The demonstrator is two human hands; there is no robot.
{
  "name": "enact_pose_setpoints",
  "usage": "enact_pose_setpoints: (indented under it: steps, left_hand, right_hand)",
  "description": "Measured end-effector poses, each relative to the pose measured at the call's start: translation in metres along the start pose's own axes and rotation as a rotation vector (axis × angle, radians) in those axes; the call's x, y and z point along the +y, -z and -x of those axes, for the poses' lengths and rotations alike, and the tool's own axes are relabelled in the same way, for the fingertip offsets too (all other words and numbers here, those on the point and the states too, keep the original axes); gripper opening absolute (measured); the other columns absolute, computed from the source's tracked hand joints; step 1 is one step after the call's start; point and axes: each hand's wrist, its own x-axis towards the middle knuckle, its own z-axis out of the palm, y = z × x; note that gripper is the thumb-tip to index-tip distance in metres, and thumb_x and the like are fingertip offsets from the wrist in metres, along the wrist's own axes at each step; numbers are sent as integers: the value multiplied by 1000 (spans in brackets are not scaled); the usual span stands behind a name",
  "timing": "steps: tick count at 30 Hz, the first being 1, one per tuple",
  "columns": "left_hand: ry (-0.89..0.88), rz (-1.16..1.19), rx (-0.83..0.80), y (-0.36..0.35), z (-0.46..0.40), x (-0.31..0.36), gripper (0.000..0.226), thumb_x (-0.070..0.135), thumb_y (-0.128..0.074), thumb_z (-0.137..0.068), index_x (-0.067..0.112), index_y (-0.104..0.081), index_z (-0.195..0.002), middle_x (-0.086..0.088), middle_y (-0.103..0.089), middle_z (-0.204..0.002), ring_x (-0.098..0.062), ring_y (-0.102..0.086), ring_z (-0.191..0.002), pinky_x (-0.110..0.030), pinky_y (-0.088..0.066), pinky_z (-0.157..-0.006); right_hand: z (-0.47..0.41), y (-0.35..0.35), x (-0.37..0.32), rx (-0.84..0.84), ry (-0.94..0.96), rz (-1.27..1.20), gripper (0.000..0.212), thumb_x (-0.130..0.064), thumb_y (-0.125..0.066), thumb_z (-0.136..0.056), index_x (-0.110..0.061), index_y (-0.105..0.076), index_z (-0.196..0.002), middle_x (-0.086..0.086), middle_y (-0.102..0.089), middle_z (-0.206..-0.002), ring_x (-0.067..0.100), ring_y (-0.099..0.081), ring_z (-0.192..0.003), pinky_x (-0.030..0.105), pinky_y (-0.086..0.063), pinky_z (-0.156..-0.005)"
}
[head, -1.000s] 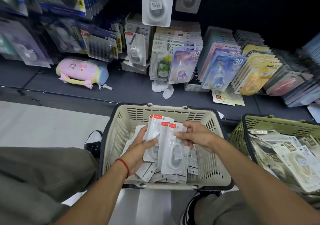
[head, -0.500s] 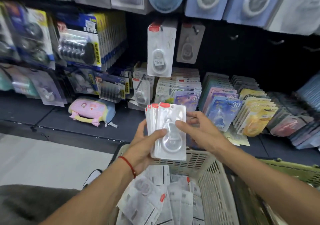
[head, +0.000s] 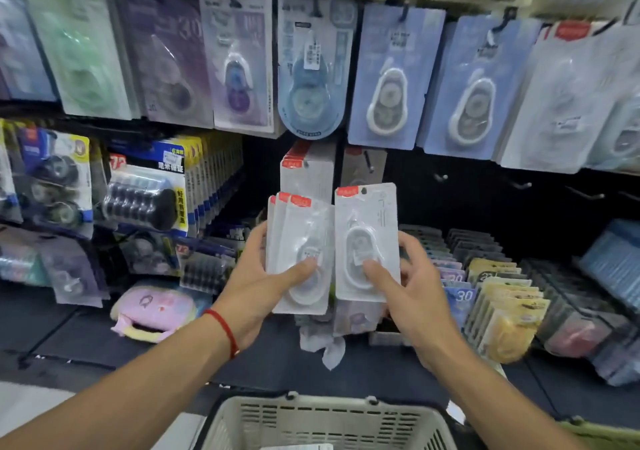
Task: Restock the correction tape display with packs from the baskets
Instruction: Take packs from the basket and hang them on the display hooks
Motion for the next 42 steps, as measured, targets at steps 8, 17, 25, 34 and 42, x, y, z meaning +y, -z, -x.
enact_pose_setpoints:
  steps: [8,17,25,34,42]
  left_hand:
    - [-177,-100,52,3,1,14,86,36,-93,-67,56,-49,-138,17,-69,-132,-10,-68,-121,-45,-58,-102]
    - [-154,-73,77,3,1,17,86,47,-100,-59,63,-52,-129,15,-72,-128,-11,-72,-116,-44,-60,-97]
    - [-65,-20,29,-7,5,5,90,42,-102,-56,51,-53,-132,8,-74,-126,-16,-73,-115,-38,-63,-91]
    - [-36,119,-6,-7,2,6,65,31,-83,-80,47,-52,-136,0,-72,-134,-24,-71,-122,-55,-57,-102]
    - [-139,-15,68,-3,0,4,68,35,-83,-79,50,-51,-137,7,-73,-129,-13,-71,-119,-48,-57,-104]
  right_hand:
    - [-31,5,-6,32,49,-14,44,-24,-71,-99,-44,-57,-136,-9,-81,-108,10,-78,-89,20,-56,-55]
    - [-43,4,2,160,-66,204,66,-52,-69,-95,-29,-44,-152,-9,-73,-125,3,-73,-100,30,-63,-76]
    - [-10,-21,19,-266,-68,324,47,-72,-74,-75,-42,-68,-111,-16,-75,-108,8,-71,-97,35,-62,-85]
    - [-11,-15,9,-72,-55,-11,35,-33,-77,-94,-24,-58,-122,5,-78,-104,34,-76,-73,42,-60,-54]
    - [-18,-3,7,117,17,-5,26,-25,-70,-100,-29,-58,-123,13,-74,-85,17,-62,-51,24,-48,-45]
